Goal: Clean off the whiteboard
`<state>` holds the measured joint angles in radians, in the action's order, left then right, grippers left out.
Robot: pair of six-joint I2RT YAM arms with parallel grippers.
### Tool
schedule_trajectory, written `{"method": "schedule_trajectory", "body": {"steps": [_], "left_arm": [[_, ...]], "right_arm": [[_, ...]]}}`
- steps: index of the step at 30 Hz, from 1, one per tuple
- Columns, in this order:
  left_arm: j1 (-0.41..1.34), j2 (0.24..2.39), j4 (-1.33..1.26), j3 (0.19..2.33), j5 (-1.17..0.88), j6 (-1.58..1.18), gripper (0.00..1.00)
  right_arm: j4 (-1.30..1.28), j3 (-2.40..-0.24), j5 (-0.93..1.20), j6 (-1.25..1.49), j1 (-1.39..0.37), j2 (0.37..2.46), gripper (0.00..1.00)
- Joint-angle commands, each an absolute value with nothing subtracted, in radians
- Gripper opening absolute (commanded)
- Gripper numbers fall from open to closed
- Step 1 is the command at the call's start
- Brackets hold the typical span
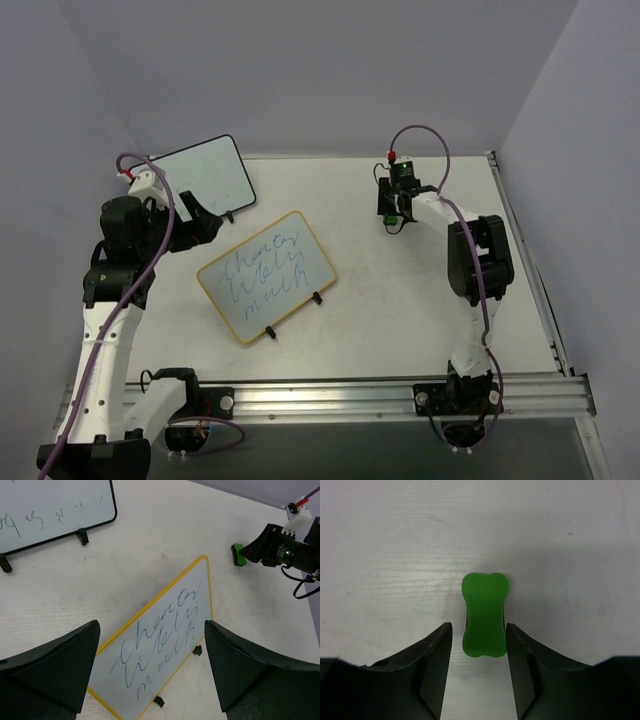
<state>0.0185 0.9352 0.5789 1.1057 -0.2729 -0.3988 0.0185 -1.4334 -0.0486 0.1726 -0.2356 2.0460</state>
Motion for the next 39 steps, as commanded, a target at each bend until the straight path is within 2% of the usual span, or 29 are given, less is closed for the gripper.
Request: {"method": "schedule_trajectory", "body": {"steps": [1,28,39], "left_arm": [[0.020,0.930,0.546,1.104,-0.291,-0.387,0.94],[0.020,0.937,0.548,1.101,-0.287,-0.382,0.94],[0.020,0.940,0.546,1.101,-0.279,-0.385,0.94]], "right_arm": [[0.020,-1.486,-0.061,0.153,-0.230,2.092,0.42],[0.003,-1.546,-0.107,0.149,-0.226,2.164,0.37],[0.003,-1.549,-0.098,0.158,-0.227,2.178,0.21]]}}
